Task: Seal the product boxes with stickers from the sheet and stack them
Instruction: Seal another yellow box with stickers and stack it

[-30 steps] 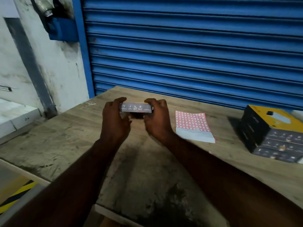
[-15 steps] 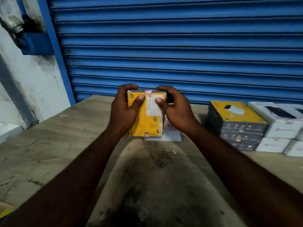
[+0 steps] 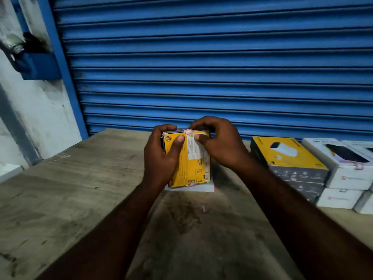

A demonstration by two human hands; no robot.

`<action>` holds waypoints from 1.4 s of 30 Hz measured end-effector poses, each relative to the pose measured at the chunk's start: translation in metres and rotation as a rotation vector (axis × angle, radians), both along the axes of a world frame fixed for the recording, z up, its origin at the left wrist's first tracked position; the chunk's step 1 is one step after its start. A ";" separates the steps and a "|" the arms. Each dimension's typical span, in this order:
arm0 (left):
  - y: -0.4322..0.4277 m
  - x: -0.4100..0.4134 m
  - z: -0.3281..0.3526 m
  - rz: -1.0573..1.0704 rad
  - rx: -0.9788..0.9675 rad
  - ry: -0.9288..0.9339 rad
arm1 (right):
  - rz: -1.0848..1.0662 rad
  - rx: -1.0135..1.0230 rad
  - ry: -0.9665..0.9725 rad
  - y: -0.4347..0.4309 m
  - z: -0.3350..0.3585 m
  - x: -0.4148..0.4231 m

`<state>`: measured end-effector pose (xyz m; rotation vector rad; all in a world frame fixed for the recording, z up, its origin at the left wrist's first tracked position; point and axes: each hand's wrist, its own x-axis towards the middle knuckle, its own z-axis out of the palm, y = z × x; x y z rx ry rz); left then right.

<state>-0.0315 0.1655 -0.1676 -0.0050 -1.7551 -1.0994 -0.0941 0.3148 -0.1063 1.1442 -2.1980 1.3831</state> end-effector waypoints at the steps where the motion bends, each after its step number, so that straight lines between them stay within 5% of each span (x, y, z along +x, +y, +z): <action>1: -0.002 0.001 0.001 0.014 -0.002 0.006 | 0.016 0.001 -0.017 -0.004 0.003 -0.001; 7: -0.020 0.006 0.003 0.066 -0.003 0.031 | 0.024 0.012 -0.052 -0.029 0.018 0.003; 17: -0.017 0.014 0.009 0.088 0.025 0.060 | -0.112 -0.007 0.197 -0.032 0.020 0.028; 26: -0.012 0.016 0.007 0.038 -0.019 0.014 | -0.084 0.007 0.035 -0.020 0.015 0.026; 35: -0.012 0.016 0.009 -0.049 -0.093 -0.059 | -0.099 0.310 0.011 0.001 0.037 0.025; 42: -0.012 0.018 0.009 -0.066 -0.060 -0.070 | -0.034 0.263 -0.097 0.002 0.042 0.028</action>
